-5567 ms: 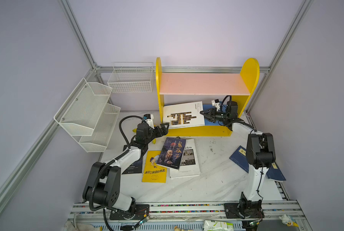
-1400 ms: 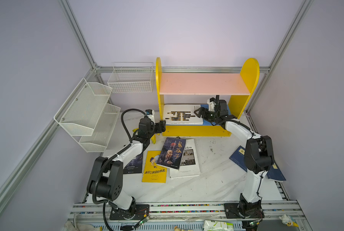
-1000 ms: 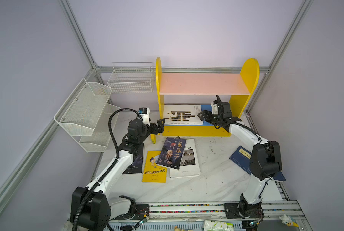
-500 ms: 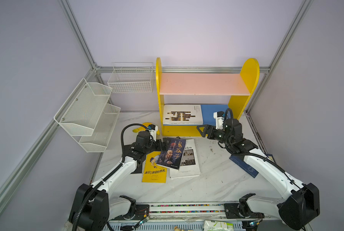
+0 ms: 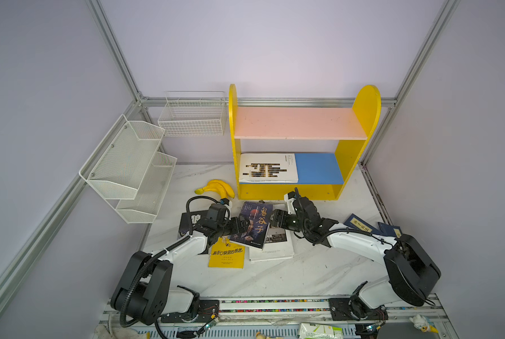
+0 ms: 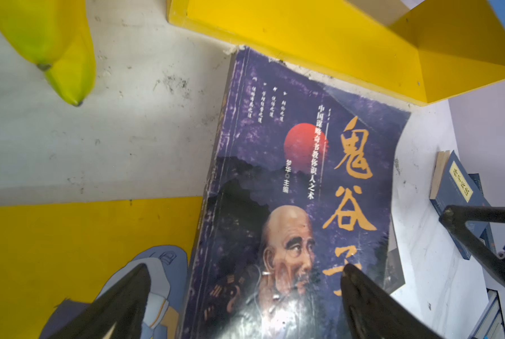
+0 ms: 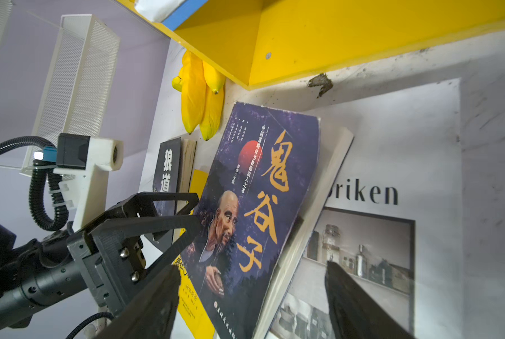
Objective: Stacking books/files
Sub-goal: Move the book.
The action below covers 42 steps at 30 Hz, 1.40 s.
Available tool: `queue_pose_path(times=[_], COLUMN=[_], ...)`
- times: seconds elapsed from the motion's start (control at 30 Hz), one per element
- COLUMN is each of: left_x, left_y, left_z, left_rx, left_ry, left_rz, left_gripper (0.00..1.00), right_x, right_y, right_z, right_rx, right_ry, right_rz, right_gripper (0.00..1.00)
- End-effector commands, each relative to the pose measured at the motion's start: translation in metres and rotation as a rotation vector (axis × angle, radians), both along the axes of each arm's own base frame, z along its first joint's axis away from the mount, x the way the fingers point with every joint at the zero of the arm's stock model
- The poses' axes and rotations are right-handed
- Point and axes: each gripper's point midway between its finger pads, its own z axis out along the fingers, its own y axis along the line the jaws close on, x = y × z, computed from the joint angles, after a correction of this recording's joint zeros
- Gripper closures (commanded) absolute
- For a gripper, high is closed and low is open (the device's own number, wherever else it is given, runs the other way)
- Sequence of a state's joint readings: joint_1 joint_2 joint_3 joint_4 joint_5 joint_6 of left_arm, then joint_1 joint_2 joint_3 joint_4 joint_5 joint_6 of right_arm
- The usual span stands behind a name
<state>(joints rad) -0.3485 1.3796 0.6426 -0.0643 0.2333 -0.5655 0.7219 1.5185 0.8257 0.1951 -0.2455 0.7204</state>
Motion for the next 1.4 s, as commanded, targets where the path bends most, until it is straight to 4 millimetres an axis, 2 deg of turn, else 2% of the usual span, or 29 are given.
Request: queue_pose_path(times=[0.0, 0.1, 0.13, 0.17, 0.27, 0.43, 0.5, 0.57, 0.6, 0.77, 0.83, 0.93, 1.03, 1.2, 1.27, 1.37], left_x=[-0.006, -0.005, -0.006, -0.007, -0.006, -0.008, -0.010, -0.012, -0.014, -0.016, -0.017, -0.018, -0.019, -0.017, -0.018, -0.022], left_y=[-0.011, -0.020, -0.023, -0.026, -0.031, -0.038, -0.046, -0.052, -0.053, -0.050, -0.047, -0.039, -0.026, 0.018, 0.036, 0.073], left_z=[-0.008, -0.001, -0.010, -0.008, 0.003, 0.008, 0.017, 0.037, 0.040, 0.061, 0.067, 0.070, 0.064, 0.048, 0.046, 0.041], left_rx=[-0.063, -0.117, -0.122, -0.144, -0.181, -0.202, -0.254, -0.314, -0.331, -0.350, -0.345, -0.323, -0.266, -0.086, -0.034, 0.080], left_ry=[-0.002, -0.021, 0.009, 0.003, -0.026, -0.037, -0.050, -0.098, -0.102, -0.150, -0.164, -0.170, -0.152, -0.105, -0.099, -0.079], left_rz=[-0.041, -0.075, -0.082, -0.095, -0.112, -0.155, -0.193, -0.222, -0.221, -0.205, -0.188, -0.154, -0.089, 0.115, 0.196, 0.356], left_gripper=[0.00, 0.03, 0.04, 0.07, 0.12, 0.23, 0.28, 0.35, 0.38, 0.45, 0.48, 0.48, 0.47, 0.45, 0.39, 0.33], right_x=[0.005, 0.006, 0.005, 0.006, 0.008, 0.012, 0.015, 0.017, 0.017, 0.018, 0.018, 0.011, 0.000, -0.020, -0.023, -0.024], right_y=[0.016, 0.022, 0.024, 0.025, 0.025, 0.029, 0.034, 0.040, 0.043, 0.052, 0.057, 0.066, 0.082, 0.130, 0.144, 0.158], right_z=[-0.005, -0.022, -0.026, -0.029, -0.037, -0.047, -0.050, -0.050, -0.050, -0.050, -0.045, -0.035, -0.030, -0.033, -0.037, -0.042], right_rx=[0.033, 0.024, 0.023, 0.019, -0.003, -0.041, -0.049, -0.046, -0.045, -0.040, -0.018, 0.032, 0.050, 0.077, 0.084, 0.080], right_ry=[-0.008, 0.024, 0.030, 0.036, 0.041, 0.026, 0.023, 0.013, 0.012, 0.007, 0.004, -0.001, -0.006, -0.002, 0.006, 0.013], right_rz=[-0.010, -0.007, -0.002, -0.003, -0.007, 0.021, 0.040, 0.064, 0.076, 0.120, 0.135, 0.167, 0.200, 0.283, 0.300, 0.315], right_gripper=[0.24, 0.28, 0.29, 0.31, 0.33, 0.35, 0.38, 0.39, 0.40, 0.42, 0.42, 0.43, 0.43, 0.43, 0.43, 0.43])
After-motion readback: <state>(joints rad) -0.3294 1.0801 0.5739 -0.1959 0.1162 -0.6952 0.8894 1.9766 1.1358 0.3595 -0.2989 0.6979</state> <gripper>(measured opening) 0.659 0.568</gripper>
